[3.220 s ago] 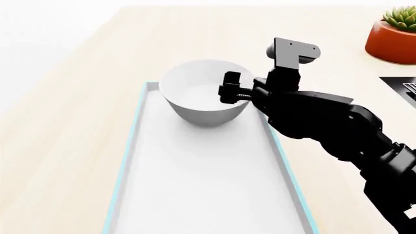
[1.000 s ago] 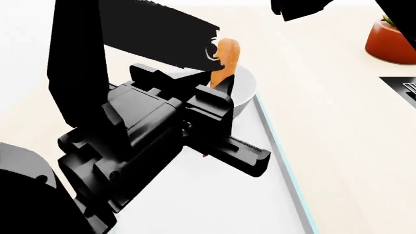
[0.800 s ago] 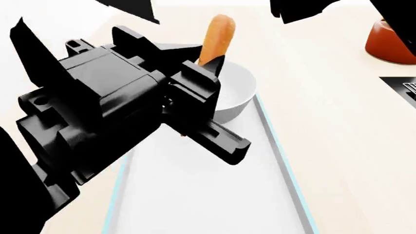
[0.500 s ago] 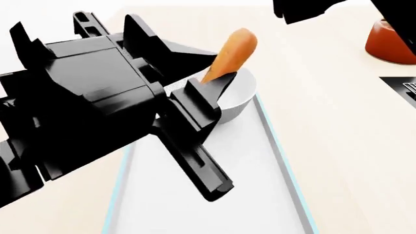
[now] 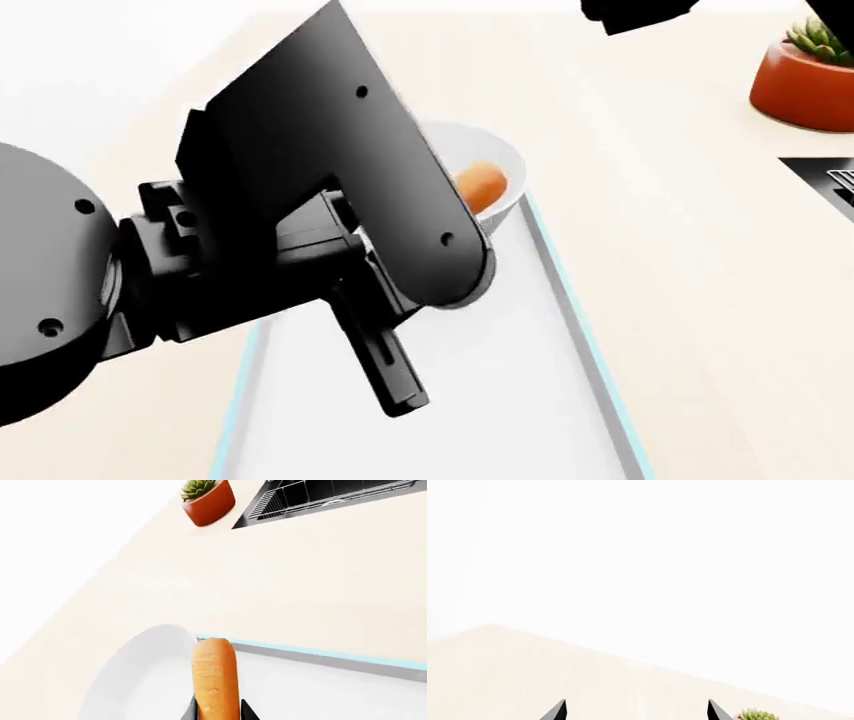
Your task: Place the two vegetables and bowl onto the tray for setting up a vegetable dip station.
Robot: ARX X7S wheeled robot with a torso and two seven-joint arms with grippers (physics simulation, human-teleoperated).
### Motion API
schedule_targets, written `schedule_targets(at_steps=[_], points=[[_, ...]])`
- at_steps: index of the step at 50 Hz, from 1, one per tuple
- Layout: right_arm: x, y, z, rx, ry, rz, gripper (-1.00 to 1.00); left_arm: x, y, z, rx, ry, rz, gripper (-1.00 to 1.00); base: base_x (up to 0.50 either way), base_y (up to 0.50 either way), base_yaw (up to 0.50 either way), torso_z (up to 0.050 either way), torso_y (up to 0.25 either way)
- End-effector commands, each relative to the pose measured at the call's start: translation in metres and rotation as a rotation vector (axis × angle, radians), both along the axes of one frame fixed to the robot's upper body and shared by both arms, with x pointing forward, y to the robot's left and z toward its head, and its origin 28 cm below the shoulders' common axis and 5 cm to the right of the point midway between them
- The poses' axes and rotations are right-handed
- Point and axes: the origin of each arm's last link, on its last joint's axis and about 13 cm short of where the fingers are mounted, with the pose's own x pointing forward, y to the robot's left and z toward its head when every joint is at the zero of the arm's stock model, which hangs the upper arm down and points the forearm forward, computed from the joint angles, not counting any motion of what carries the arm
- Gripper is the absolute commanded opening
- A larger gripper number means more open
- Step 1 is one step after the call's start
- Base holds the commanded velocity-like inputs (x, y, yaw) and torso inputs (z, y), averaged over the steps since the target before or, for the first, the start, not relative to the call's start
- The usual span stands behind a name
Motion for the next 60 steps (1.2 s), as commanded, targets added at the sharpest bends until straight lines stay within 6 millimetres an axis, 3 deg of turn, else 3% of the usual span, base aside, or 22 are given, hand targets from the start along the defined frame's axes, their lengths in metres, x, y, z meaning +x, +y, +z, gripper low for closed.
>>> schedule_targets(at_steps=[1, 16, 41, 60], points=[[0.000, -0.001, 0.001, 0.001, -0.003, -0.004, 1.00, 0.004, -0.004, -0.016, 0.063, 0.047, -0.078, -1.00, 0.00, 0.00, 0.00, 0.000, 0.000], [0.002, -0.001, -0.001, -0.002, 0.004, -0.004, 1.00, 0.019, -0.003, 0.000, 0.026, 0.053, -0.138, -1.00, 0.00, 0.00, 0.00, 0.000, 0.000], [0.002, -0.001, -0.001, -0.002, 0.003, -0.003, 1.00, 0.031, -0.008, -0.007, 0.062, 0.103, -0.240, -1.00, 0.00, 0.00, 0.00, 0.000, 0.000], [0.000, -0.001, 0.000, -0.005, -0.005, -0.003, 1.00, 0.062, 0.002, -0.013, 0.120, 0.116, -0.187, -1.00, 0.00, 0.00, 0.00, 0.000, 0.000]])
